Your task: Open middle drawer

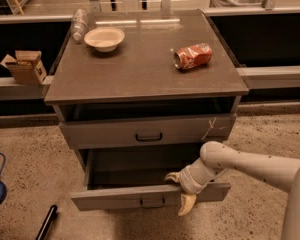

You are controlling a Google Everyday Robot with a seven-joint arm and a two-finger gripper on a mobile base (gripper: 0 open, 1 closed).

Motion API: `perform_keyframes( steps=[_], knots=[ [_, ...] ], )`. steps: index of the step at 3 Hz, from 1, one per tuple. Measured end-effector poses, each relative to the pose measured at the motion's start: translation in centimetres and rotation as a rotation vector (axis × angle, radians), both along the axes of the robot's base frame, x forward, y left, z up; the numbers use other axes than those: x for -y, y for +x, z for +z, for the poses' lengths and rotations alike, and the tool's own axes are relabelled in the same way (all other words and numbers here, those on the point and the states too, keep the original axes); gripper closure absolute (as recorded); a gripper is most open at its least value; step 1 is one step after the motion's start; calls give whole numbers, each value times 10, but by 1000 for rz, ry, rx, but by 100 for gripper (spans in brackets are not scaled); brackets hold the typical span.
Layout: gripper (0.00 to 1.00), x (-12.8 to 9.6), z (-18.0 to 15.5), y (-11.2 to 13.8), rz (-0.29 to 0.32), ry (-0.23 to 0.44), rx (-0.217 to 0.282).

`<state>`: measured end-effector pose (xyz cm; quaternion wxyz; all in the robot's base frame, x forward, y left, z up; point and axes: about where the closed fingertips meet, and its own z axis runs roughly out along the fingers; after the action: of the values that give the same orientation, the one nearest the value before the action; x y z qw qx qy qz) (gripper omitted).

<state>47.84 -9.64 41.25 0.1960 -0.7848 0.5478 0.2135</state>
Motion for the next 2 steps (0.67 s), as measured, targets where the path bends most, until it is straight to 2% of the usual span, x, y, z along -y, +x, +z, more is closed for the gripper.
perform_keyframes(
  steps=[1, 2],
  knots=[
    [38, 9, -10, -17, -36, -20, -32],
    [42, 25, 6, -35, -52, -64, -38]
  ],
)
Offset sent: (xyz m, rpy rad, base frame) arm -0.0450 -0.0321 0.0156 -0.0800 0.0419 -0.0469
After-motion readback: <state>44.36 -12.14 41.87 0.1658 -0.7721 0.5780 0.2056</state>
